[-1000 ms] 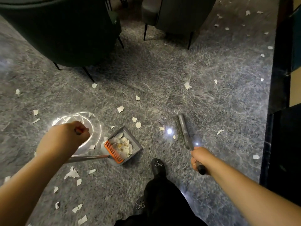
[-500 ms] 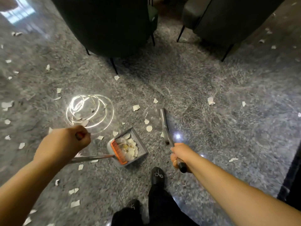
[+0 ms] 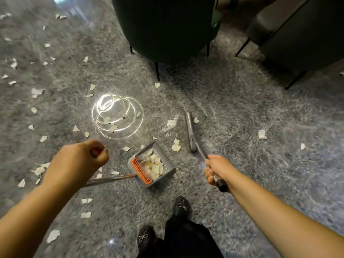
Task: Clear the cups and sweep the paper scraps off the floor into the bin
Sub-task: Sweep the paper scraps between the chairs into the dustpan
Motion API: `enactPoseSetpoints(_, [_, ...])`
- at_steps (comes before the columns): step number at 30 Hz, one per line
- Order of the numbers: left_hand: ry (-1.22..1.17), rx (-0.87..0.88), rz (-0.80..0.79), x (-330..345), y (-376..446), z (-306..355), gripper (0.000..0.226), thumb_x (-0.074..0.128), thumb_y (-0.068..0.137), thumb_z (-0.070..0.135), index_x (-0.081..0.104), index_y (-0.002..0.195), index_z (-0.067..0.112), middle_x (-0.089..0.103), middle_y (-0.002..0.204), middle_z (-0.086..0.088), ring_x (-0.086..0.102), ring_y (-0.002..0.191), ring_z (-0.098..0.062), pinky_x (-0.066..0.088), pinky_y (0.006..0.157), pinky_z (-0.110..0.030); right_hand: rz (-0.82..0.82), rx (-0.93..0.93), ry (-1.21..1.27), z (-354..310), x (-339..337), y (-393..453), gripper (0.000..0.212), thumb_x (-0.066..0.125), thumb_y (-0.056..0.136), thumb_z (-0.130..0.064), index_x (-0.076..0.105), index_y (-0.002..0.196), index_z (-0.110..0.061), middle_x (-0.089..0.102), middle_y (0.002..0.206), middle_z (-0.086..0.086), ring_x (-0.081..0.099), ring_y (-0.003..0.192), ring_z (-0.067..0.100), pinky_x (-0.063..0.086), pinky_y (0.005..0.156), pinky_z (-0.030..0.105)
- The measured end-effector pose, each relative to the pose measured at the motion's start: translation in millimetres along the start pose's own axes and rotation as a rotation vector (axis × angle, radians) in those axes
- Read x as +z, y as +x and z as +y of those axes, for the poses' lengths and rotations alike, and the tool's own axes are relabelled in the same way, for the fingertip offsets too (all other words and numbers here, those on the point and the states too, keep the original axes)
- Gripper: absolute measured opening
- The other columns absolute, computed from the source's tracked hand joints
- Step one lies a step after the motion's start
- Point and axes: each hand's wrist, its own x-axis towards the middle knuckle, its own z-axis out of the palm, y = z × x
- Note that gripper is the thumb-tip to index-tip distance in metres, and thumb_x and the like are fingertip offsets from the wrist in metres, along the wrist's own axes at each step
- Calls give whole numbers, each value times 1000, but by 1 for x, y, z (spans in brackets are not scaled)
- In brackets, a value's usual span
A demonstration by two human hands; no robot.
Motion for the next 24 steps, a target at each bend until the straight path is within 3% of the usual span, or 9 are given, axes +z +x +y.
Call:
enactPoseSetpoints(3, [6,-26,-9,3,7,2,14,70,84,37,74,93,26,69,76,-5,63,74,-30,43,62,-31,46,-59,-75,-18,-9,11,38,31,98,-4,33,122,-34,35,57,4,31,26,7,28,33,12])
enactPoseSetpoints(5, [15,-21,-14,6,13,9,14,68,85,39,73,92,28,69,75,-3,62,75,-29,45,63,-32,74,-77,-126,-31,-14,23,35,32,98,-4,35,118,-33,38,50,4,32,28,8,29,35,14])
enactPoseSetpoints(7, [15,-16,-23,9,19,18,14,66,86,42,72,91,30,69,76,-3,62,74,-28,47,63,-32,101,-94,-178,-46,-17,36,26,31,98,-4,39,108,-27,41,46,4,33,30,11,30,36,16])
enactPoseSetpoints(12, [36,-10,-15,9,28,28,15,64,87,41,72,89,29,67,72,-2,60,69,-28,47,58,-31,150,-120,-333,-76,-21,61,31,29,96,-1,43,123,-7,42,62,8,33,43,15,29,35,18])
enactPoseSetpoints(17, [50,-21,-27,12,38,36,14,63,86,44,70,89,32,64,72,2,63,76,-28,43,60,-29,147,-112,-447,-99,-8,82,32,28,96,-1,42,125,-7,41,64,8,33,47,16,29,38,18])
enactPoseSetpoints(24, [26,-12,-18,5,56,33,14,62,87,43,70,89,31,68,76,2,62,73,-24,42,60,-28,106,-153,-858,-112,18,94,42,36,93,0,44,134,1,52,81,21,46,69,28,34,59,35])
